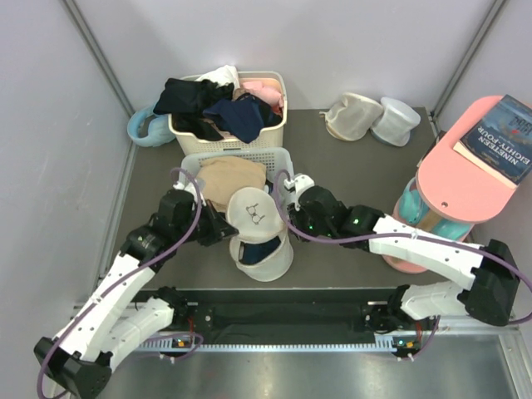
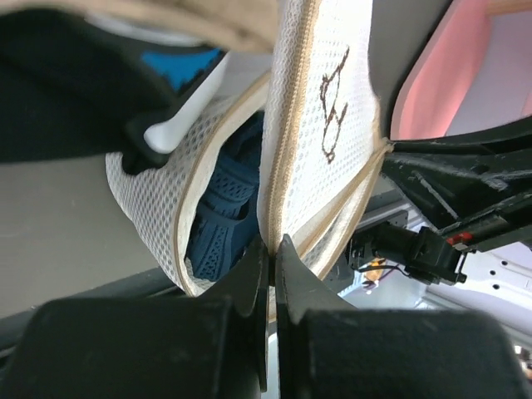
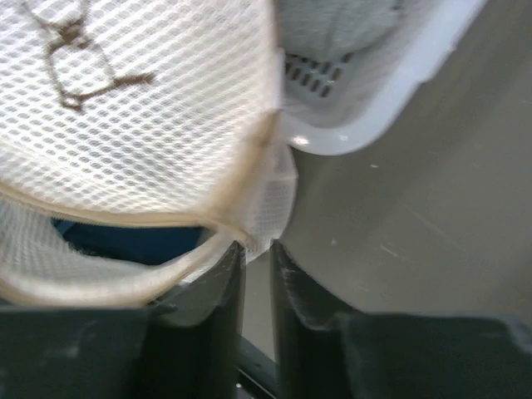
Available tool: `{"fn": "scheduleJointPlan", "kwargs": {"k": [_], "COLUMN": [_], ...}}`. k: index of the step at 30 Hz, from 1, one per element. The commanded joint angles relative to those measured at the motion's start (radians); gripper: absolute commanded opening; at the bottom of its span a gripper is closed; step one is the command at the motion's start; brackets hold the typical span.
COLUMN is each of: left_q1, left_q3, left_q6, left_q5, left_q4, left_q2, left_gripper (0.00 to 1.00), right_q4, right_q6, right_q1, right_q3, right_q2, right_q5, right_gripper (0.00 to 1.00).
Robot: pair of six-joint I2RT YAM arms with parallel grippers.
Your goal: Unzip the laundry bag and remove the bra
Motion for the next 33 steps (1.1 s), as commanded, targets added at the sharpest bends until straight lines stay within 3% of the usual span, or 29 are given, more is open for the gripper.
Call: {"fn": "scheduleJointPlan", "kwargs": {"k": [1,4,5,6,17,19,25,29,32,33], "left_q1": [0.008,-0.003,-0.009,-0.03,-0.333,-0.379,-0.478,-0.531,-0.571,-0.581], "left_q3": [0.166,0.247,0.263,0.279,0.401,0.404,0.46,0.51,0.533,0.531], "left_q6": [0.135,0.155,0.155,0.155,-0.012,-0.038,-0.064,-0.047,-0.035,-0.031], "left_q5": [-0.038,-0.034,-0.041,-0.06,-0.172,-0.182,-0.214,-0.182,-0.148,-0.142], "left_q4": [-0.091,-0.092,-0.089,-0.088,0.044,0.084,0.184,0.221,0.271,0.286], "left_q2": [0.086,0.172,0.189,0.224,0.465,0.482,0.58,0.685,0.714,0.713], "left_gripper": [0.0,0.0,0.0,0.0,0.01,0.14,0.29,0.59,0.74,0.84], "right_q4": [-0.161,-0.242,-0.267,-0.291,-0.427,-0.44,-0.437,-0.442,-0.447,-0.45], "right_q6": [-0.012,0.016,0.027,0.043,0.168,0.194,0.244,0.266,0.264,0.258], "right_q1": [-0.049,-0.049,-0.049,-0.049,-0.051,-0.051,-0.051,-0.051,-0.051,-0.051], "right_q3": [0.079,0.128,0.157,0.171,0.251,0.247,0.214,0.219,0.234,0.239], "right_q2": [-0.095,-0.148,-0.157,-0.169,-0.289,-0.309,-0.376,-0.407,-0.422,-0.425], "right_q5": [0.09,0.122,0.133,0.147,0.265,0.277,0.282,0.286,0.289,0.291], "right_gripper": [0.43,0.72,0.9,0.98,1.0,1.0,1.0,1.0,1.0,1.0]}}
